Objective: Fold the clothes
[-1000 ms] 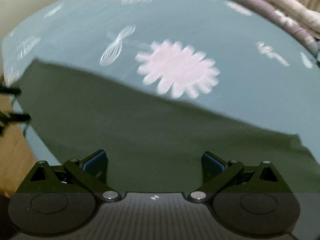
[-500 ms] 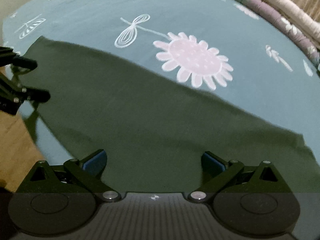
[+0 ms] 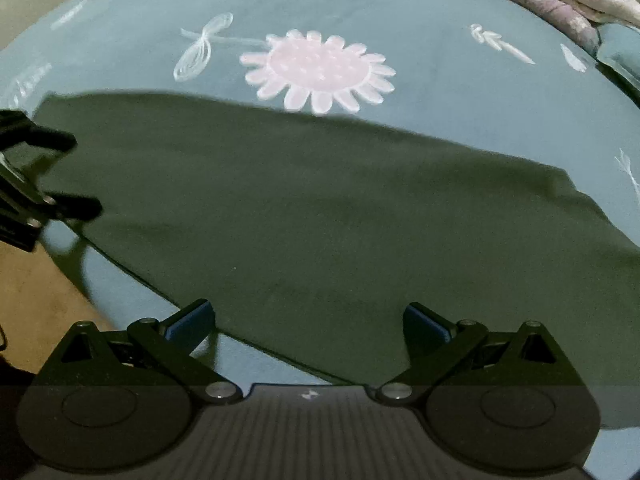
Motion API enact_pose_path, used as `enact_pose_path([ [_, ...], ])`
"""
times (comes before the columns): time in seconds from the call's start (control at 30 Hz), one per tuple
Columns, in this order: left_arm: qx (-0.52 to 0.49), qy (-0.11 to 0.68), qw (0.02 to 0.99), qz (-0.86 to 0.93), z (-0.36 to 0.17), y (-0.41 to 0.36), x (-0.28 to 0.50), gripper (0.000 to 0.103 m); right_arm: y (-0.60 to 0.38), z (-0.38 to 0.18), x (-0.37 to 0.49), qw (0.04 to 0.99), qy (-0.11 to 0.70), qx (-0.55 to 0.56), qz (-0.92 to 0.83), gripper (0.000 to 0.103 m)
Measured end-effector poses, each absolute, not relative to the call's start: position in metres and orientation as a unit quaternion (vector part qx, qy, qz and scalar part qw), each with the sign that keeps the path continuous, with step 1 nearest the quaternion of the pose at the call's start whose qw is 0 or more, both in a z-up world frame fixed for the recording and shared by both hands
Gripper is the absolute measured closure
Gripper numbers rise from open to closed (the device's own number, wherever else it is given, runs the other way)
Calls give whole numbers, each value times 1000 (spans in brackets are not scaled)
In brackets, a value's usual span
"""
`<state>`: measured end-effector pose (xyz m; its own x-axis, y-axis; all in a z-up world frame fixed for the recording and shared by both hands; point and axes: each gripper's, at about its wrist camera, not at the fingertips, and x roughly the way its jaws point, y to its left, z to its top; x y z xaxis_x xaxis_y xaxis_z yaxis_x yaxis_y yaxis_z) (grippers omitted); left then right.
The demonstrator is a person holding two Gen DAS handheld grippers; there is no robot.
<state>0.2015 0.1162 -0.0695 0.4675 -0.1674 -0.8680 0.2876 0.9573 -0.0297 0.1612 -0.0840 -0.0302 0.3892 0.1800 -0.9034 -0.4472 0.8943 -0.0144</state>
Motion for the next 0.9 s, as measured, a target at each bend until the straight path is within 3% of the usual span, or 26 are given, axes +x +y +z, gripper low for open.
enact_pose_path([
  [0.23, 38, 449, 860, -241, -26, 50, 249, 7, -141, -8, 151, 862, 484, -111, 102, 0],
  [0.43, 8, 441, 836, -328, -32, -42, 273, 7, -200, -20, 152, 877, 464, -84, 88, 0],
  [0.7, -15, 471, 853, -227, -67, -79, 297, 7, -253, -53, 165, 869, 472, -52, 138, 0],
  [0.9, -46, 465, 849, -246, -42, -101, 301, 7, -276, -55, 154, 869, 459, -39, 181, 0],
])
